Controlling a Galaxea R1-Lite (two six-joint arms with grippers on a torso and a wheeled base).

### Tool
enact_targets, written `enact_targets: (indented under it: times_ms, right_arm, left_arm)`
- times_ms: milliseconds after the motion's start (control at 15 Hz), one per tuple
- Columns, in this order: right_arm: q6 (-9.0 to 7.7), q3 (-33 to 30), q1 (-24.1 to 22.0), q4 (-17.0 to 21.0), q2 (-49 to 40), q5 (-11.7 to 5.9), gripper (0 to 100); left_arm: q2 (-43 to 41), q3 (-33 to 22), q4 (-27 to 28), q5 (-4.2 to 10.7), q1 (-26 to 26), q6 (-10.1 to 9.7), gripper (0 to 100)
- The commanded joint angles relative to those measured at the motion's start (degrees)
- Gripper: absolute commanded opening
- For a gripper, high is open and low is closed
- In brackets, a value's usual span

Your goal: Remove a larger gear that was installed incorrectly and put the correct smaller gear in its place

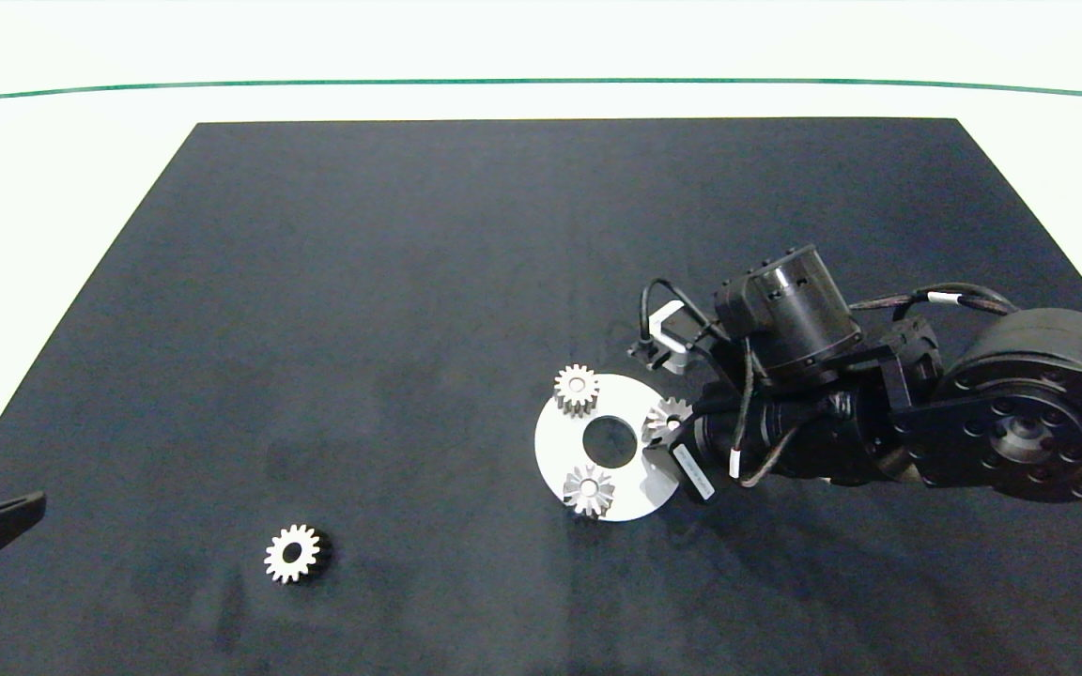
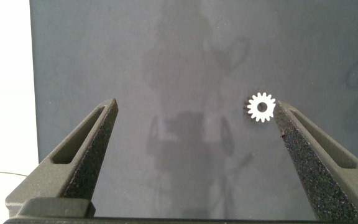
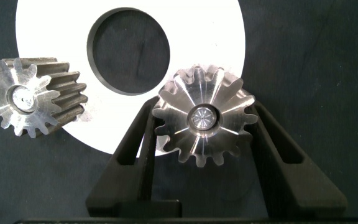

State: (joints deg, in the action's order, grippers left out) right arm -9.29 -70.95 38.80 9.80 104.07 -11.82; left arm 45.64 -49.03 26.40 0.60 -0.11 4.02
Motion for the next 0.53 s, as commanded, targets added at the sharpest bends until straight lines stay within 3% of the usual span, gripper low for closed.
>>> enact_targets:
  times_ms: [67, 533]
  right_arm:
    - [-0.03, 0.46, 0.48, 0.22, -0.18, -0.04, 28]
    - [-0.03, 0.37, 0.84, 0.22, -1.77, 0.05, 28]
  left_arm:
    - [-0.11, -0.01, 0.14, 0.02, -0.07, 0.02, 100]
    - [-0.38, -0.01, 0.14, 0.02, 0.11, 0.72, 100]
